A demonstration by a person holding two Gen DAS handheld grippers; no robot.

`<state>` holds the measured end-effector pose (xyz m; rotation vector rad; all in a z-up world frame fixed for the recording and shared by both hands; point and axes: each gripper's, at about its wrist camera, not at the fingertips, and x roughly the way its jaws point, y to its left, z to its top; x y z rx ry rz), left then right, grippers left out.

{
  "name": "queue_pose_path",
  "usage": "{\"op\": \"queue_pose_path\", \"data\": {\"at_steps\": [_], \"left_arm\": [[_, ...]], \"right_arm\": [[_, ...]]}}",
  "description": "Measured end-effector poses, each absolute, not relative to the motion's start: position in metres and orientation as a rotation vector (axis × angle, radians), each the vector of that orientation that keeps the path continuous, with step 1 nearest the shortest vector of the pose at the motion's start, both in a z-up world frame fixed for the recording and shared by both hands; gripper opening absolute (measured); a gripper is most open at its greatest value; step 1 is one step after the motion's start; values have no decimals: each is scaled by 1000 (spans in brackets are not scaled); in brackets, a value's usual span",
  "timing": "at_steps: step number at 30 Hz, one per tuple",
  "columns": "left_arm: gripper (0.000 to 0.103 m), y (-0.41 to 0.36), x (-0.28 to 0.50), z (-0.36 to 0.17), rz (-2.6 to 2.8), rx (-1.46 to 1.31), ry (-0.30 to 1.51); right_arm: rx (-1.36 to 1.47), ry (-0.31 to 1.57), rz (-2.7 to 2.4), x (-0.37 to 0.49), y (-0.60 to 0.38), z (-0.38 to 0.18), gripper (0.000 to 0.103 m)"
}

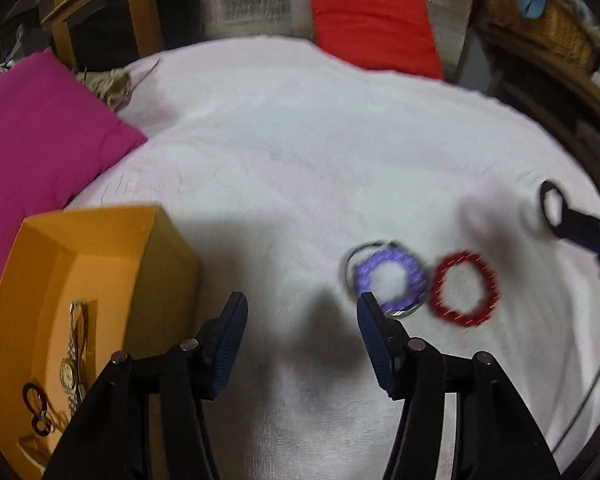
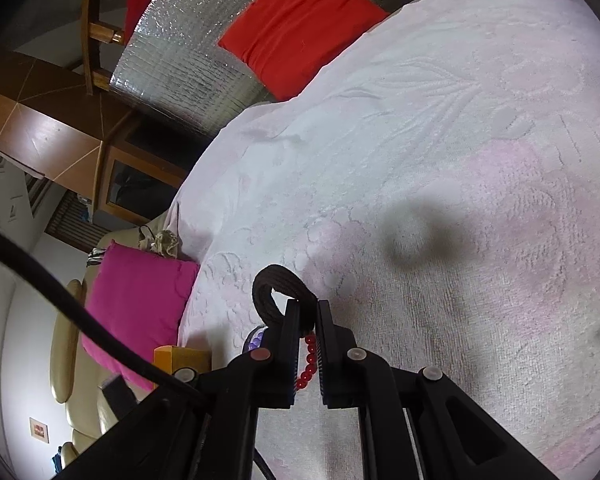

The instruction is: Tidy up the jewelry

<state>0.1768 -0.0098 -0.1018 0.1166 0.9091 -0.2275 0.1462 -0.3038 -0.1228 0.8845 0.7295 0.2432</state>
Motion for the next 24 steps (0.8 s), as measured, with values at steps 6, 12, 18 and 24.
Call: {"op": "queue_pose_path", "data": {"at_steps": [6, 12, 18, 24], "left_arm": [[58, -27, 182, -105, -246, 158, 904], [58, -44, 174, -106, -234, 220, 897], [58, -41, 186, -119, -155, 212, 948], [38, -38, 189, -122, -62, 286, 957]], "right_arm": [[889, 739, 238, 147, -303, -126, 9], [895, 735, 232, 145, -312, -126, 9], [887, 761, 218, 145, -318, -129, 9], [894, 767, 194, 143, -323, -132, 9]]}}
